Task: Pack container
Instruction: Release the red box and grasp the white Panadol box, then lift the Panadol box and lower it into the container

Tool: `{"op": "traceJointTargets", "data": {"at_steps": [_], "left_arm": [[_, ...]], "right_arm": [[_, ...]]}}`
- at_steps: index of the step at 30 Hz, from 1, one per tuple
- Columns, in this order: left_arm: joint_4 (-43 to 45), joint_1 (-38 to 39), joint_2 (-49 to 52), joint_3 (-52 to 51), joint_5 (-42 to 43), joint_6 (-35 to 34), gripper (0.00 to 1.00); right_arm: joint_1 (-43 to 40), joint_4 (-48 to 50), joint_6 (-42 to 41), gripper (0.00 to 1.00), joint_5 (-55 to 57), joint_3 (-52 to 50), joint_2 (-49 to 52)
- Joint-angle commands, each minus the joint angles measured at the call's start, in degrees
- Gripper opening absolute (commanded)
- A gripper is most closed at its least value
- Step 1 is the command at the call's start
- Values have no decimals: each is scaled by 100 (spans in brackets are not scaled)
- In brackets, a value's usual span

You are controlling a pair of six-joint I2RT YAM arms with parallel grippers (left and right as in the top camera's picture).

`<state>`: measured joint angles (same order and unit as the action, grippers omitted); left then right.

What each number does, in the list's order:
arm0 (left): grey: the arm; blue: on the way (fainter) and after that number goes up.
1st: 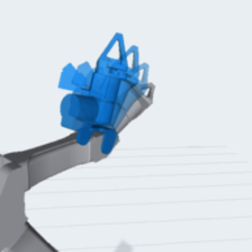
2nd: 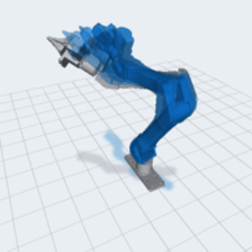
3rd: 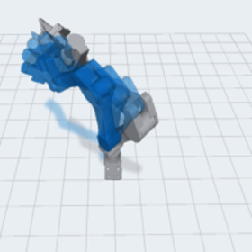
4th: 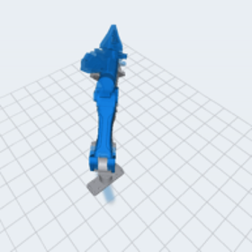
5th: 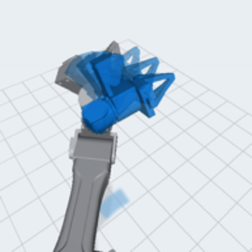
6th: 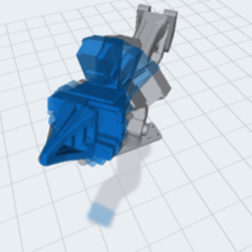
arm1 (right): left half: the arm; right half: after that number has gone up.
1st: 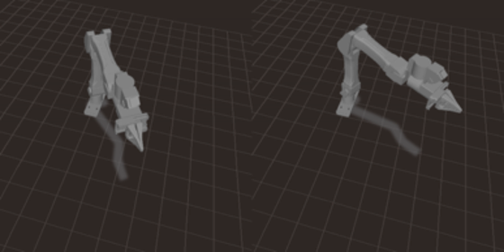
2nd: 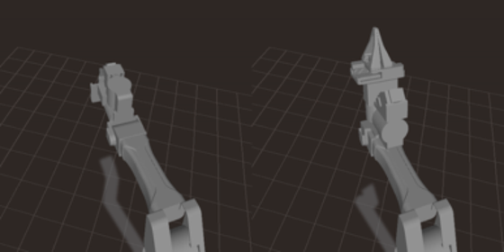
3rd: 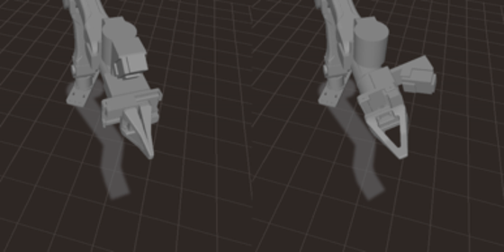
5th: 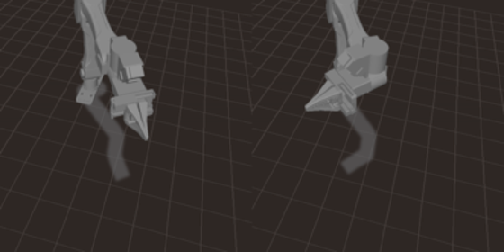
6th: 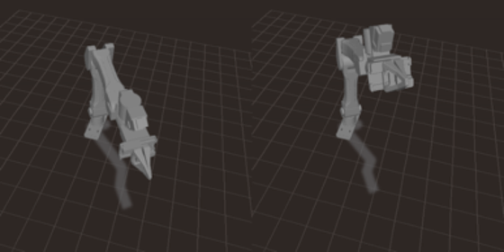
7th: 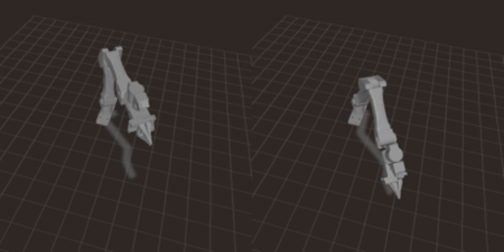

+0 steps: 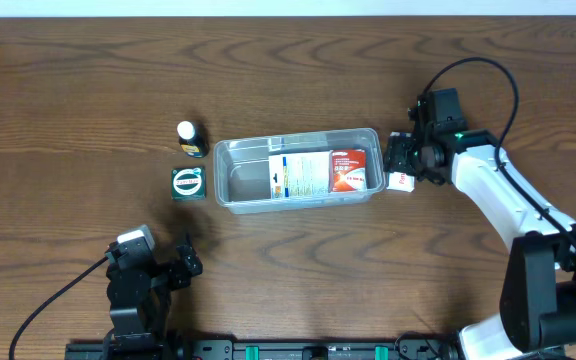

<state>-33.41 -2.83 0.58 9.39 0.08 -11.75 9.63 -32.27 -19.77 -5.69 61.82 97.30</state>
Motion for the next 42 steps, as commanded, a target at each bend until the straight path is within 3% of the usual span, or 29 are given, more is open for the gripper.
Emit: {"op": "traceJointTargets", "data": {"at_steps": [1,5,11,24,30,42], "left_arm": [[4,28,-31,-68,39,11,98],[4,28,-31,-70,39,13,98],[4,28,-31,-70,39,11,98],[4,28,-31,-70,39,11,98],[4,28,-31,-68,39,11,98],[4,28,-31,-70,39,11,98]], "right_arm": [[-31,55,17,80,-13,74,-203],[-35,20,162,88,363,74,90],[-70,293,157,88,525,74,693],[-149,310,162,58,549,74,1069],[-146,144,291,44,568,74,649],[57,-409,531,39,627,74,-1272]]}}
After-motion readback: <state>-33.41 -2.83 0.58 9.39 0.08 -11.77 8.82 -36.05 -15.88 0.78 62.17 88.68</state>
